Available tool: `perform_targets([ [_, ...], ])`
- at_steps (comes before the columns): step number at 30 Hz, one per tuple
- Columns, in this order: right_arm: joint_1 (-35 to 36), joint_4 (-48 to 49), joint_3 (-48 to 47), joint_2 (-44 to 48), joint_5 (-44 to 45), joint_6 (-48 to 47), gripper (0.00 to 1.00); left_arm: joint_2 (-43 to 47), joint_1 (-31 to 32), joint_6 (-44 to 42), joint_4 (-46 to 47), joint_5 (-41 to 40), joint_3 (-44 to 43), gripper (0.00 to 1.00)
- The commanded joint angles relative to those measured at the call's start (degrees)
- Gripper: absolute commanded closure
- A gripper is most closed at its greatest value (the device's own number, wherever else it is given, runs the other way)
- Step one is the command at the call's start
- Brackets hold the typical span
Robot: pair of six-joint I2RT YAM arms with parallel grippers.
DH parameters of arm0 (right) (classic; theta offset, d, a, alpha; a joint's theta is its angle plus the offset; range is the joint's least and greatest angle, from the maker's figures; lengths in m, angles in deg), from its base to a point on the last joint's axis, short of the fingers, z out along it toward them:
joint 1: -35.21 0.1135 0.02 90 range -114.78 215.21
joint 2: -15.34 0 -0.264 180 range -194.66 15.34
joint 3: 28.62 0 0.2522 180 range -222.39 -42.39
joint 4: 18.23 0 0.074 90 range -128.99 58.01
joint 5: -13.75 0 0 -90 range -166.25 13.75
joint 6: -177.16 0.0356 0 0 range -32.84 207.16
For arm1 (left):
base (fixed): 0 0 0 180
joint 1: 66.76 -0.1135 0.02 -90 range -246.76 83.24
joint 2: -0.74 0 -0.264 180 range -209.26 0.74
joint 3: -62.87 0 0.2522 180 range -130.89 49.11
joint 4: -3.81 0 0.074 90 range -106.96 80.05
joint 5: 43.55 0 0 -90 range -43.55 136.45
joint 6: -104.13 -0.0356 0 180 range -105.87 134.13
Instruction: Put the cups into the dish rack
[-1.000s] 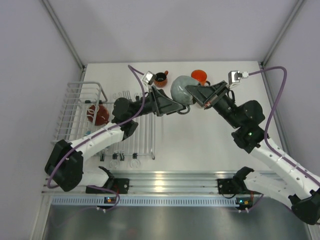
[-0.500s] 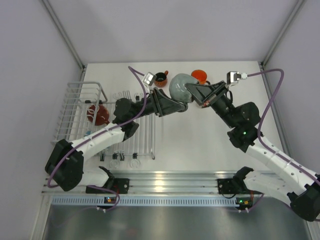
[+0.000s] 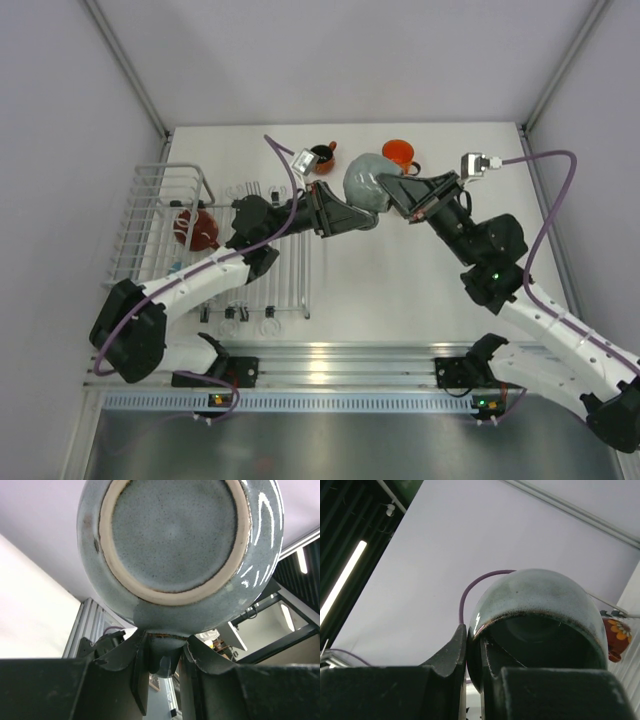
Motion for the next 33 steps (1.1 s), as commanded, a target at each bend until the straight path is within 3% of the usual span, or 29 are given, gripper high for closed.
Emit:
perform_targets([
  [1, 0.64, -4.14, 0.59, 4.13, 2.53, -8.42, 0.94, 4.32, 1.03, -4.14, -2.76, -0.28, -2.39, 1.00],
  [3, 0.64, -7.92, 1.12, 6.67, 3.85, -10.62, 0.82, 5.29, 0.86, -6.35, -7.94, -1.59, -2.56, 1.00],
  [4, 0.64, -8.72, 1.21, 7.38, 4.12, -11.24, 0.71, 6.17, 0.68, -8.53, -9.61, -2.03, -2.74, 1.00],
  [7, 0.55, -12.66, 0.25, 8.88, 4.21, -13.70, 0.55, 6.88, 0.24, -11.27, -14.46, -2.83, -3.53, 1.00],
  [11, 0.29, -16.90, -1.16, 9.41, 4.21, -15.72, 0.44, 7.23, -0.37, -13.12, -18.06, -2.92, -4.67, 1.00],
  [24, -0.15, -20.68, -0.63, 10.99, 5.17, -18.19, 0.40, 9.34, -3.27, -15.67, -23.51, -3.97, -4.41, 1.00],
  [33, -0.16, -23.75, 0.24, 13.89, 5.09, -19.15, 0.40, 12.59, -4.51, -29.10, -45.91, -13.44, -10.56, 1.00],
])
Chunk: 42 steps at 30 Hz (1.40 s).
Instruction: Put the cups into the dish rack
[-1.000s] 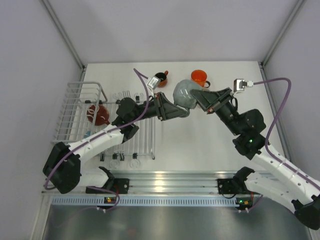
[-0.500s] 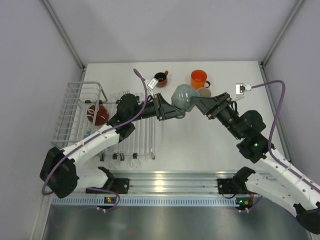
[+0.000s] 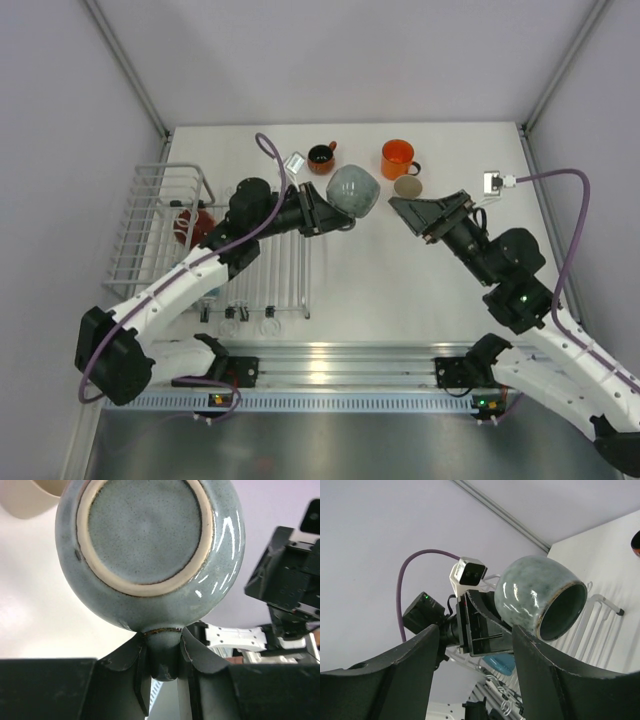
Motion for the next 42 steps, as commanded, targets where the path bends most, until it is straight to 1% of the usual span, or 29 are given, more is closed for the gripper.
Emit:
perform_targets([
  [1, -0.11, 0.13, -1.72, 1.43, 0.41, -1.91, 0.39, 5.16, -0.40, -8.72, -3.82, -6.83, -6.56, 1.00],
  [2, -0.02, -0.22, -1.72, 1.43, 0.23, -2.00, 0.39, 5.95, -0.48, -9.95, -5.58, -8.15, -7.09, 1.00],
  [3, -0.11, -0.66, -1.81, 1.61, 0.32, -2.35, 0.39, 6.22, -0.66, -12.14, -9.52, -9.56, -7.70, 1.00],
  [4, -0.02, -1.79, -1.99, 1.61, 0.32, -2.70, 0.39, 6.57, -0.75, -13.21, -11.99, -13.58, -9.01, 1.00],
  [5, -0.02, -3.20, -2.60, 1.52, 0.75, -3.31, 0.40, 6.83, -0.75, -15.22, -15.24, -15.97, -9.98, 1.00],
  [6, -0.11, -4.60, -2.95, 1.52, 1.19, -3.58, 0.40, 6.57, -0.75, -16.19, -21.10, -19.21, -11.04, 1.00],
  [7, -0.11, -6.88, -3.48, 1.52, 1.81, -3.76, 0.40, 6.22, -0.75, -16.99, -25.16, -25.77, -13.57, 1.00],
  [9, -0.11, -8.04, -3.74, 1.79, 3.04, -4.37, 0.40, 4.04, -1.10, -19.27, -31.50, -33.53, -16.40, 1.00],
  [10, -0.11, -8.74, -3.75, 2.31, 3.48, -4.55, 0.40, 2.54, -1.71, -20.41, -36.14, -38.79, -18.24, 1.00],
  [13, -0.20, -9.45, -3.74, 3.45, 3.75, -5.34, 0.40, 0.86, -3.47, -20.25, -43.28, -44.98, -20.36, 1.00],
  [14, -0.20, -11.10, -3.83, 3.80, 4.36, -5.69, 0.40, 0.42, -4.26, -20.16, -44.96, -48.47, -20.54, 1.00],
  [16, -0.29, -12.17, -4.18, 4.86, 5.41, -6.74, 0.40, -0.11, -6.89, -18.67, -47.33, -52.45, -19.58, 1.00],
  [17, -0.29, -12.79, -4.36, 5.21, 5.94, -7.18, 0.40, -0.11, -8.99, -17.62, -47.26, -54.29, -18.79, 1.00],
  [19, -0.29, -14.28, -4.71, 6.17, 6.99, -8.15, 0.40, -0.11, -10.94, -16.30, -47.26, -56.24, -16.07, 1.00],
  [20, -0.37, -14.55, -4.71, 6.44, 7.35, -8.41, 0.39, -0.28, -11.99, -15.42, -47.26, -58.85, -15.36, 1.00],
  [24, -0.37, -15.43, -4.71, 7.50, 8.76, -9.47, 0.39, -2.30, -12.17, -13.13, -47.26, -62.83, -12.90, 1.00],
  [31, -0.55, -15.96, -4.89, 7.24, 9.64, -10.26, 0.38, -6.08, -12.17, -11.29, -47.17, -65.73, -10.88, 1.00],
  [35, -0.55, -15.96, -5.15, 7.32, 9.90, -10.52, 0.38, -8.02, -12.17, -10.23, -46.56, -65.82, -10.17, 1.00],
  [40, -0.55, -16.22, -5.68, 6.97, 10.16, -11.05, 0.37, -10.12, -12.17, -11.63, -42.52, -64.07, -8.41, 1.00],
  [42, -0.55, -16.74, -5.94, 7.06, 10.34, -11.14, 0.37, -11.09, -12.17, -11.81, -42.60, -63.63, -8.50, 1.00],
])
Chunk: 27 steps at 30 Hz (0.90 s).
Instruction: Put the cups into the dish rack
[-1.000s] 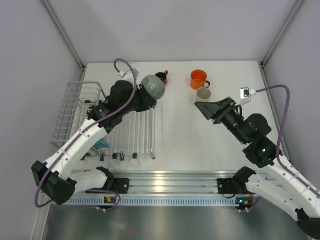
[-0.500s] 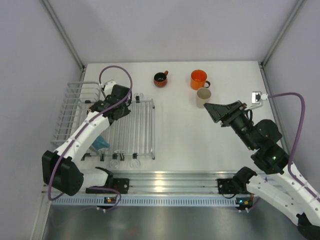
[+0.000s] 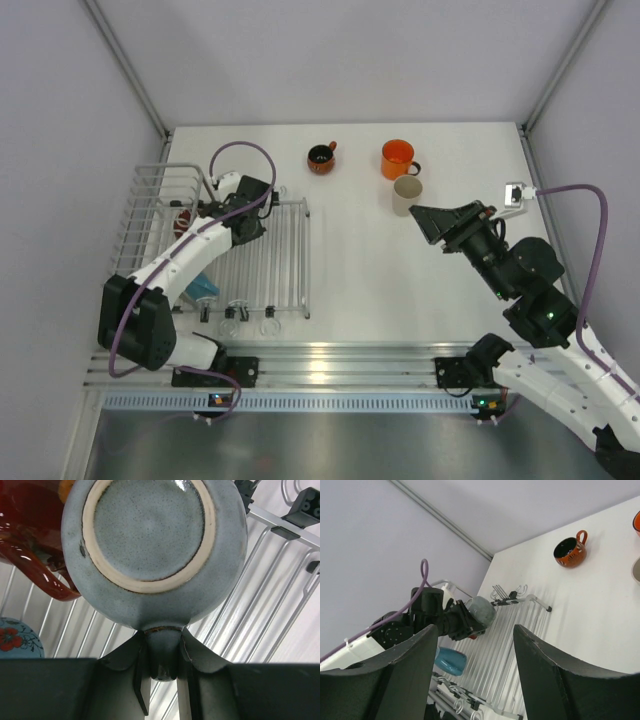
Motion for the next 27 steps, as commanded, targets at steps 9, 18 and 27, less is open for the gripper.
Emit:
perform_targets([
  [9, -0.42, -0.60, -3.23, 0.73, 1.67, -1.75, 0.37, -3.48, 0.15, 0.06, 8.48, -2.87, 0.62, 1.00],
  [18, -0.33, -1.83, -3.94, 0.99, 2.19, -2.53, 0.37, -5.59, 0.07, -0.47, 8.57, -3.92, 0.97, 1.00],
  [27, -0.42, -2.01, -4.11, 0.38, 2.28, -2.27, 0.37, -1.73, 0.15, -1.08, 8.31, -4.27, 2.38, 0.78],
])
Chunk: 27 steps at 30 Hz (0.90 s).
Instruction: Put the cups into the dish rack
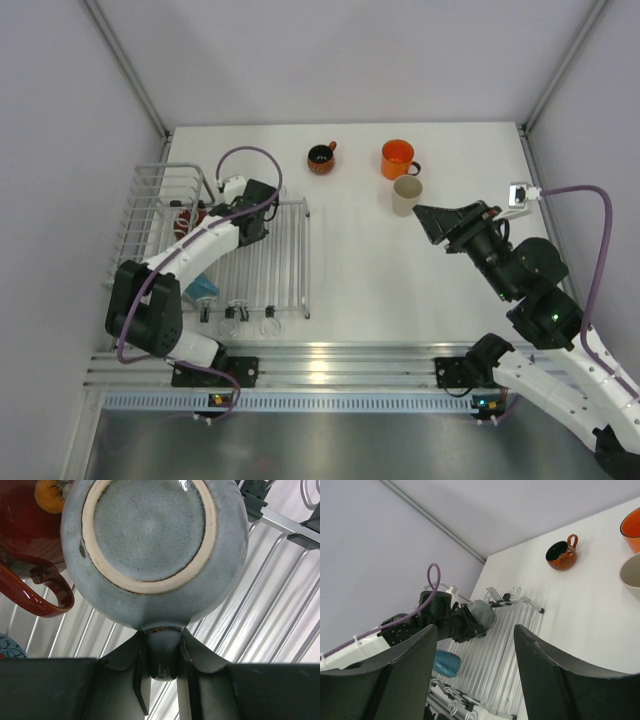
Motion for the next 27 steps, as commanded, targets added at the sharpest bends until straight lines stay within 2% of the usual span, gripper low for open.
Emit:
perform_targets([
  [1, -0.29, 0.55, -2.78, -0.30, 0.97, -0.68, 0.37, 4.30, 0.17, -0.58, 2.89, -2.57, 0.74, 0.74],
  [4, -0.20, 0.64, -2.95, -0.92, 0.44, -0.24, 0.37, 4.92, 0.17, -0.41, 2.80, -2.13, 1.35, 0.68],
  [11, -0.20, 0.11, -2.95, -0.57, 0.00, 0.29, 0.37, 5.63, 0.17, 0.04, 2.80, -0.64, 3.11, 0.46],
  [16, -0.29, -1.29, -3.31, -0.04, 0.27, 0.12, 0.37, 7.91, 0.17, -0.93, 2.45, 1.03, 2.07, 0.39],
  [23, -0.20, -3.23, -3.66, -2.32, -0.35, -1.28, 0.36, 12.57, 0.17, -3.92, 0.96, 3.05, -1.80, 0.36],
  [27, -0.29, -7.78, -4.45, -5.92, -0.18, -3.40, 0.35, 15.29, 0.17, -6.19, 0.78, 6.12, -3.56, 0.35],
])
